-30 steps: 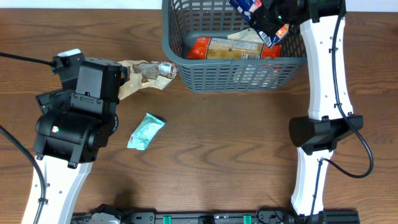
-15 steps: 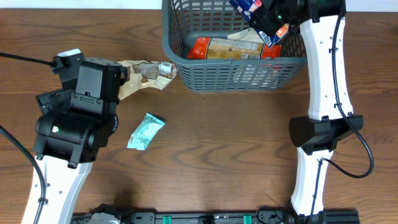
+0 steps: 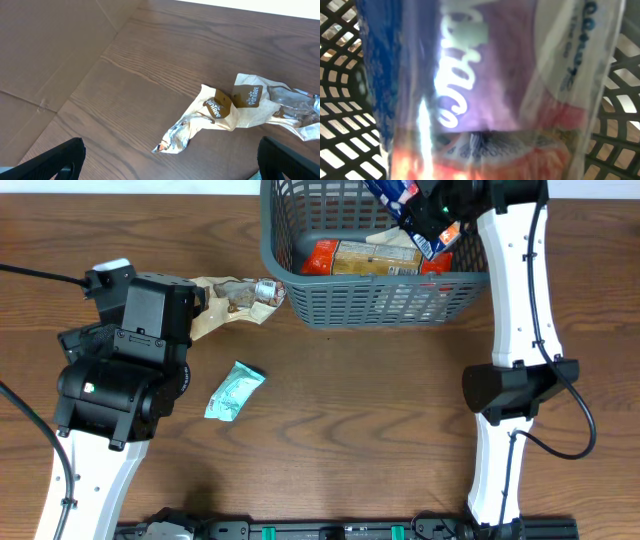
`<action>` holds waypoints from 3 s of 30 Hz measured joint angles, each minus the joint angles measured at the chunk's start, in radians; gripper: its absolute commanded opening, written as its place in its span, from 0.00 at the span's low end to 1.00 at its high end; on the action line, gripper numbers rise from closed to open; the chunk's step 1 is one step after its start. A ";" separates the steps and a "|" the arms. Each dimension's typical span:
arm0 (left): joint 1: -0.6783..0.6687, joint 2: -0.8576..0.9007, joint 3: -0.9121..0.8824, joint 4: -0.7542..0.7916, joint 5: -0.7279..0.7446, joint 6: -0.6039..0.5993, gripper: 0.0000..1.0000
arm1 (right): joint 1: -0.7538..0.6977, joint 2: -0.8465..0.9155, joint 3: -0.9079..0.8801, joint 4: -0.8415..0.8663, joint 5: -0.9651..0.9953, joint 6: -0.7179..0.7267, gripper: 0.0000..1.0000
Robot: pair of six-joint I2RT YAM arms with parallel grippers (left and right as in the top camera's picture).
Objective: Pack container
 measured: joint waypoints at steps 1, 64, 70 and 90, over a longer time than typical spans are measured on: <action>0.000 0.000 0.000 0.000 0.000 0.000 0.98 | 0.000 0.002 0.000 0.000 0.000 0.000 0.26; 0.000 0.000 0.000 0.000 0.000 0.000 0.99 | -0.423 -0.275 0.310 -0.249 0.516 0.676 0.98; 0.000 0.000 0.000 0.000 0.000 0.000 0.99 | -0.509 -0.252 0.262 -0.271 0.528 0.788 0.99; 0.000 0.000 0.000 0.006 0.034 0.000 0.99 | -0.561 -0.159 -0.098 -0.236 0.338 0.823 0.99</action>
